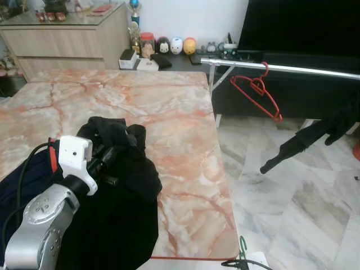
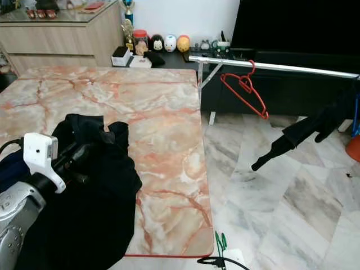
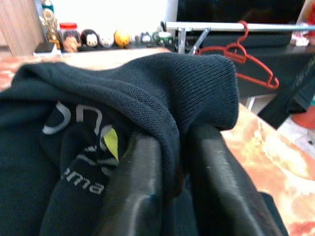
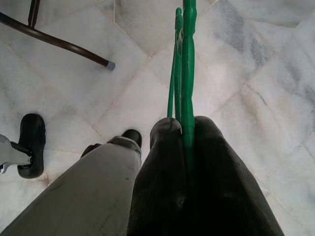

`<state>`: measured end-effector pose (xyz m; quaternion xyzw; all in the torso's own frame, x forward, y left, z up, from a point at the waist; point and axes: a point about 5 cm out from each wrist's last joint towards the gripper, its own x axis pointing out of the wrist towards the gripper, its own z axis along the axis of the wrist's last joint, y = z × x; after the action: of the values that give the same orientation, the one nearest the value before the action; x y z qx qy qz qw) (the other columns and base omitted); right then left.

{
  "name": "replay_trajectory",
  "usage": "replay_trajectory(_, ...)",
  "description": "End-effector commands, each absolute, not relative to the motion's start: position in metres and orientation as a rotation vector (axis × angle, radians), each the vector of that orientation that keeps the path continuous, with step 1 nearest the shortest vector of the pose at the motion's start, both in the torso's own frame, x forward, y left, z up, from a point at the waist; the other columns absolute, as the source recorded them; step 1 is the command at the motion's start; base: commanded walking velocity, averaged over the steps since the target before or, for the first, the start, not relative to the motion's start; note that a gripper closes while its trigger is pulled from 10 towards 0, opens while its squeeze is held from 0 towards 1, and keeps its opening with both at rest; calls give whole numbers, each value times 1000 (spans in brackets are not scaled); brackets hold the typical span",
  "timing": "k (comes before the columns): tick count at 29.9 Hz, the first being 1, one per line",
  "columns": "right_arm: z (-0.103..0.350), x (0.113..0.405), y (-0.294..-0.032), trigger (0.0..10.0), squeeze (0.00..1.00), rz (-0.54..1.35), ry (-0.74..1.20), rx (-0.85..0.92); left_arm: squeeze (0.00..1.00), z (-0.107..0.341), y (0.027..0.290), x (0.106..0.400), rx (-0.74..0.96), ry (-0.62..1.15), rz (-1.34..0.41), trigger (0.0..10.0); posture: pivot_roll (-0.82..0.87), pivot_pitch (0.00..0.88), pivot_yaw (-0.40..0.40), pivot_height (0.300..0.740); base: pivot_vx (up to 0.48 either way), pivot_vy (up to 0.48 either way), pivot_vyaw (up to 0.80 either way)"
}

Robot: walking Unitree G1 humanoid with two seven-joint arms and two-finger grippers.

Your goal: Hang hanger

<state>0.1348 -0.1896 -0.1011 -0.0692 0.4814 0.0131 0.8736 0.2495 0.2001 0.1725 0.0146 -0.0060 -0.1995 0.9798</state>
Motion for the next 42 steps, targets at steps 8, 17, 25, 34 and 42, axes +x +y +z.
replay_trajectory(8,-100,138,-190,10000,0,15,996,-144,1000,184,204,241,63,-4,-467,10000,94,0,-20,740,0,0,0)
replay_trajectory(17,-98,144,-187,10000,0,17,979,-143,1000,192,210,237,56,-58,-388,10000,99,0,-23,740,0,0,0)
replay_trajectory(25,-99,139,-192,10000,0,2,998,-142,0,192,199,232,-20,-155,-264,10000,108,0,-35,740,0,0,0)
replay_trajectory(34,-100,138,-192,10000,0,-3,1001,-128,0,186,186,243,53,-214,-154,10000,109,0,-31,740,0,0,0)
replay_trajectory(42,-99,141,-191,10000,0,-16,988,-118,0,174,179,252,22,-233,-110,10000,128,0,-42,740,0,0,0)
